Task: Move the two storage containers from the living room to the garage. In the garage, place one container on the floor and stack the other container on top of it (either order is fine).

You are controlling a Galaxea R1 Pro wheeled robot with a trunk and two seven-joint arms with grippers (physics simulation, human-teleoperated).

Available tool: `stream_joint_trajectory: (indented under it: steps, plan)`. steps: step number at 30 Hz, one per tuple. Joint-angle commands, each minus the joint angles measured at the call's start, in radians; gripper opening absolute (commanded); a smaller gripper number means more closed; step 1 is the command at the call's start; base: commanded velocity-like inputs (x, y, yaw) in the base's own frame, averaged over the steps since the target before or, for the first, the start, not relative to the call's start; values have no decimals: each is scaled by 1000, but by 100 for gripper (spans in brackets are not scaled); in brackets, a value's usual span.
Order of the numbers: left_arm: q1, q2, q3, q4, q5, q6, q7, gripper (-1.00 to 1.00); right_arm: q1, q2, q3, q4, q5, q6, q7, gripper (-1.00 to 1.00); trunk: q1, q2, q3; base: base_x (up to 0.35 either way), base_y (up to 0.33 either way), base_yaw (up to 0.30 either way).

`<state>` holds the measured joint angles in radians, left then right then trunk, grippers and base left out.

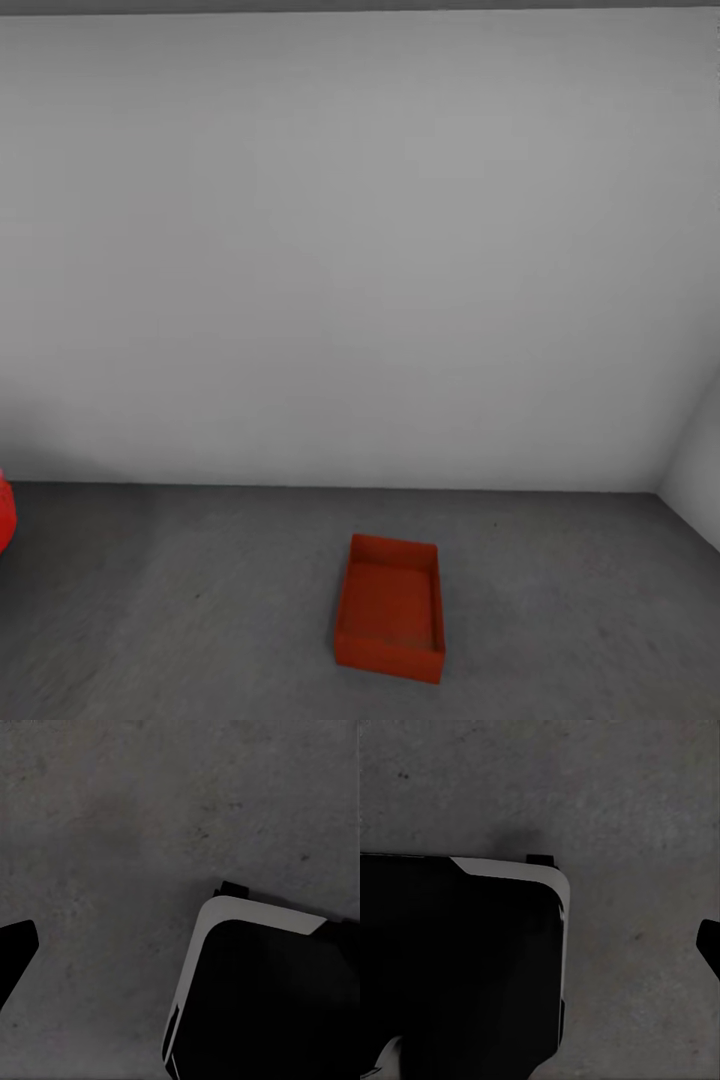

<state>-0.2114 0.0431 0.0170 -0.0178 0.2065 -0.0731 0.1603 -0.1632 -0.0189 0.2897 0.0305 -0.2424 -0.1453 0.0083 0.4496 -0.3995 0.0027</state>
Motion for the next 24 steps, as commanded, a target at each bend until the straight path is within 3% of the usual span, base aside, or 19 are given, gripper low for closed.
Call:
stream_joint_trajectory:
  steps: [1,24]
  plan:
    - [0,0,1,1,6,-4,1,100,-1,0,9,3,-9,-7,1,100,0,-1,1,0,0,0]
    - [0,0,1,1,6,-4,1,100,-1,2,9,3,-9,-16,1,100,0,-1,38,0,0,0]
